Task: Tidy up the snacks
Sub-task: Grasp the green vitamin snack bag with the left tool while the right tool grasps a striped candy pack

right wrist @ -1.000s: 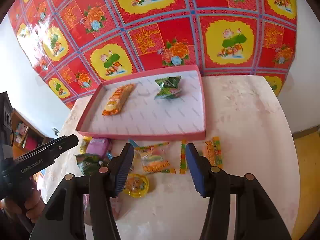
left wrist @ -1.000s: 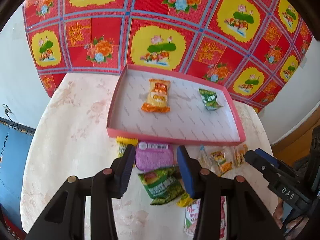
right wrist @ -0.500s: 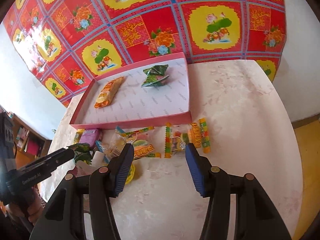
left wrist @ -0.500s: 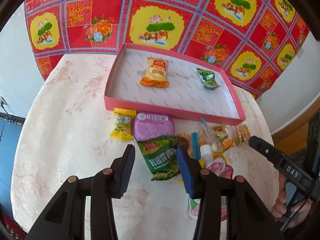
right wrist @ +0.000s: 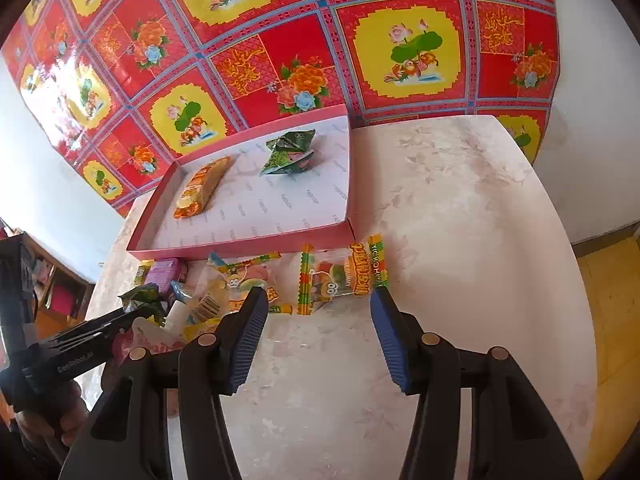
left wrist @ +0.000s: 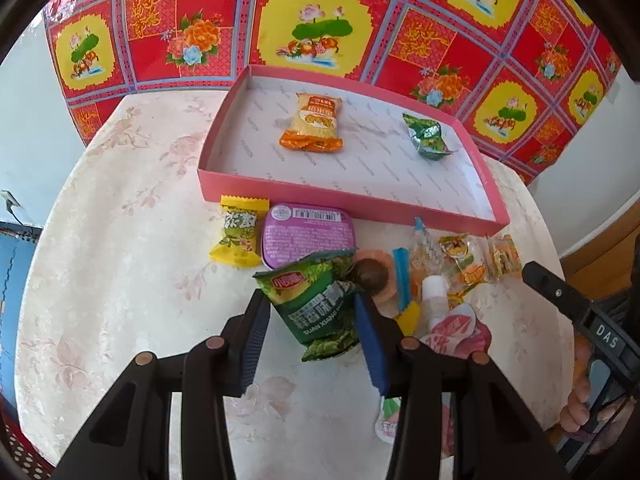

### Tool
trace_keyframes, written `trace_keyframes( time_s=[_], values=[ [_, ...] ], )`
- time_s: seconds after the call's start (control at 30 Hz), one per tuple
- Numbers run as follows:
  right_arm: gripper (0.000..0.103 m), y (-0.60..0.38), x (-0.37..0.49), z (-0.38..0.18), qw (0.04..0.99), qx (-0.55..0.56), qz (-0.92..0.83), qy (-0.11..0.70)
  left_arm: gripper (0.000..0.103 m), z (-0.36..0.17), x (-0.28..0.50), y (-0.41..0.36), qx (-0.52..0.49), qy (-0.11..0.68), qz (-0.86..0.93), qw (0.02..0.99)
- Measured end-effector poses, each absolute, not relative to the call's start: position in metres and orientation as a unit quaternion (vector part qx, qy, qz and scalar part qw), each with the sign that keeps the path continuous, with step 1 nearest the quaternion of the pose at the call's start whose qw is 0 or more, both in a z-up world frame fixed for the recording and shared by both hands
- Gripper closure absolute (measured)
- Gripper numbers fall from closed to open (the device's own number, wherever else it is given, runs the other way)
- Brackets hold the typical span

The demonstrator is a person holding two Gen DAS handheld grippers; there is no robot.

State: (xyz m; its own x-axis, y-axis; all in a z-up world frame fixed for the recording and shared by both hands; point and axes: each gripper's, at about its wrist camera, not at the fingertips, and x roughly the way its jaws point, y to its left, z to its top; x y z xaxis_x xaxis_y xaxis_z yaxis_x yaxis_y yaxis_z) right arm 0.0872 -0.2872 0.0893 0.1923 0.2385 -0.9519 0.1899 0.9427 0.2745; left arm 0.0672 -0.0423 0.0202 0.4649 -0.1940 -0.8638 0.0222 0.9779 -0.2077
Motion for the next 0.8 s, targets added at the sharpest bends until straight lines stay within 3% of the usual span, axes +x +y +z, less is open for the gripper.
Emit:
trace_keyframes(
  time_s=[0.8],
  values=[
    [0.048,-0.281,0.093,0.055,0.75,0.13,-0.002,0.649,0.061,0.024,0.069,-0.028,-0.104,0.492,-0.051,0.863]
  ],
)
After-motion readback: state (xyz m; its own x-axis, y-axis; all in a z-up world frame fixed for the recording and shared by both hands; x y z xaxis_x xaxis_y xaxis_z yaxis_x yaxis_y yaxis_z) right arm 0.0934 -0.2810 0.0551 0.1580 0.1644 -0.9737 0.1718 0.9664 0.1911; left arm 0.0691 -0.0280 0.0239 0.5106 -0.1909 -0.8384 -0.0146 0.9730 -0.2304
